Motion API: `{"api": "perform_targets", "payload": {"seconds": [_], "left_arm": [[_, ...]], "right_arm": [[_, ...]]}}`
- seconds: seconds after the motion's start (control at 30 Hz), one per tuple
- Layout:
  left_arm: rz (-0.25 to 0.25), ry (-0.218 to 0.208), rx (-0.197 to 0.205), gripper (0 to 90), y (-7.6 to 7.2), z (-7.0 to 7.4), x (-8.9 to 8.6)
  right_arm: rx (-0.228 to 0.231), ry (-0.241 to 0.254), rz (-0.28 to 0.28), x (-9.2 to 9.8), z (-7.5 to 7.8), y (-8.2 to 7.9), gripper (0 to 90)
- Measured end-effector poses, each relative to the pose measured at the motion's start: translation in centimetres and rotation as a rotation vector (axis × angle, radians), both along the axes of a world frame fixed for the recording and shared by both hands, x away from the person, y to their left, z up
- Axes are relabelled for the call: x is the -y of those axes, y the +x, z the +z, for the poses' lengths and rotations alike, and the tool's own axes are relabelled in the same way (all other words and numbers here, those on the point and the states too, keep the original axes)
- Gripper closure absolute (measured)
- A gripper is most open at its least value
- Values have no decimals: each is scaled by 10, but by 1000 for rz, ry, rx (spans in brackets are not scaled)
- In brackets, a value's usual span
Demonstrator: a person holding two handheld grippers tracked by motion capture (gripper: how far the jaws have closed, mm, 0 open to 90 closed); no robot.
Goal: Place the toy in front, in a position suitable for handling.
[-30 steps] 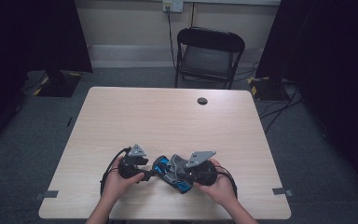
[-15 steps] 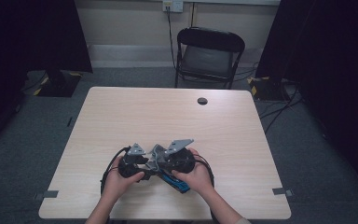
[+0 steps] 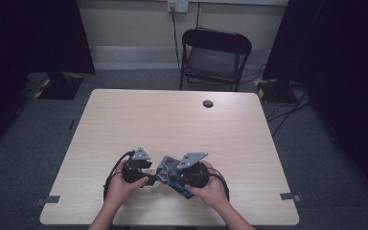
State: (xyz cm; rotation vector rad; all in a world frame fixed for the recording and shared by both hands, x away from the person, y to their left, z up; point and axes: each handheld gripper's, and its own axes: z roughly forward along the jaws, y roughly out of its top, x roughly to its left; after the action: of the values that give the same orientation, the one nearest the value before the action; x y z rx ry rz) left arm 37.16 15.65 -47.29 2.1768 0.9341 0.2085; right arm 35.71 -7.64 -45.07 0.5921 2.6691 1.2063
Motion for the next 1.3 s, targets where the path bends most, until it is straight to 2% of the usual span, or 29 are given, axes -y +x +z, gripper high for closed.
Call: {"api": "perform_targets", "payload": {"seconds": [0.17, 0.33, 0.6, 0.73, 0.83, 0.97, 1.03, 1.13, 1.2, 1.3], "left_arm": [[0, 20, 11, 344, -1, 1, 1], [9, 12, 1, 342, -1, 1, 1], [12, 8, 1, 340, 0, 1, 1], [14, 8, 1, 346, -1, 1, 2], [9, 18, 8, 355, -1, 2, 2], [16, 17, 9, 361, -3, 2, 3], [16, 18, 12, 359, -2, 2, 2], [23, 22, 16, 347, -2, 1, 2], [20, 22, 15, 344, -2, 2, 1], [19, 18, 12, 351, -2, 2, 2]], "right_arm": [[0, -7, 16, 12, -3, -13, 761], [-19, -6, 27, 27, -11, -25, 761], [-38, 12, 22, 44, -15, -34, 760], [-50, 3, 22, 53, -16, -38, 761], [-48, -4, 18, 60, -15, -40, 760], [-23, 45, -14, 65, -2, -35, 760], [-5, 79, -25, 63, 6, -29, 760], [17, 95, -29, 51, 13, -20, 759], [23, 104, -35, 40, 12, -12, 757], [18, 90, -36, 18, 7, 2, 756]]}}
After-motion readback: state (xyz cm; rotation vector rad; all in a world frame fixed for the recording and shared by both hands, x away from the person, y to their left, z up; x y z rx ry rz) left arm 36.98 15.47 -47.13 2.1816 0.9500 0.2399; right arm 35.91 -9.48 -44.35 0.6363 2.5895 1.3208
